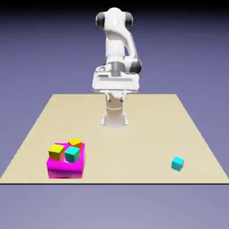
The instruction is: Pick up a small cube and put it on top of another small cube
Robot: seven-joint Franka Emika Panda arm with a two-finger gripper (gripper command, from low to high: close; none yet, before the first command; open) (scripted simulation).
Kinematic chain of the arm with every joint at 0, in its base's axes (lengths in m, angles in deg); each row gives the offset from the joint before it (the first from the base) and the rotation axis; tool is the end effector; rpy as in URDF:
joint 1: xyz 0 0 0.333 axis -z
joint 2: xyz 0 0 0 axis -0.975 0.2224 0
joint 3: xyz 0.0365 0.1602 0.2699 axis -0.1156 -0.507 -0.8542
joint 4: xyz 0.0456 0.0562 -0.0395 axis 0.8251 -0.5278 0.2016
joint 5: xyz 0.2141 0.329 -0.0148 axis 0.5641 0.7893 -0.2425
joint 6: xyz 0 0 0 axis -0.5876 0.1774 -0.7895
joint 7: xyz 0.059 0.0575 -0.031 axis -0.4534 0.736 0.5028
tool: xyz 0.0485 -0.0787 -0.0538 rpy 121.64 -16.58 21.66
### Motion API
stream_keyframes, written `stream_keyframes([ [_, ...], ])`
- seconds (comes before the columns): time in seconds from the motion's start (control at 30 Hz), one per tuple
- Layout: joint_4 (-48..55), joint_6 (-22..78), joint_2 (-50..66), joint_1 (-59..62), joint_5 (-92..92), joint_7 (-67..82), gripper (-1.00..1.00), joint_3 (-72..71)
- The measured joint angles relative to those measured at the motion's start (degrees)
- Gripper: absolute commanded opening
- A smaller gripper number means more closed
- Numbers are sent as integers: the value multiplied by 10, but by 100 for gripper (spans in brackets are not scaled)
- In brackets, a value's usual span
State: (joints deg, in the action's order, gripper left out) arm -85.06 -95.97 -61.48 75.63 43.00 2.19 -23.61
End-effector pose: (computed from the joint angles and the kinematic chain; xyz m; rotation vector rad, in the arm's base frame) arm 0.3974 0.0155 0.4493 -2.5232 0.8995 -1.0145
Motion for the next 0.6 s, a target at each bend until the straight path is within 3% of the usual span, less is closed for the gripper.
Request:
stream_keyframes([
  [0.6,135,-36,374,-124,78,201,0,-120],
])
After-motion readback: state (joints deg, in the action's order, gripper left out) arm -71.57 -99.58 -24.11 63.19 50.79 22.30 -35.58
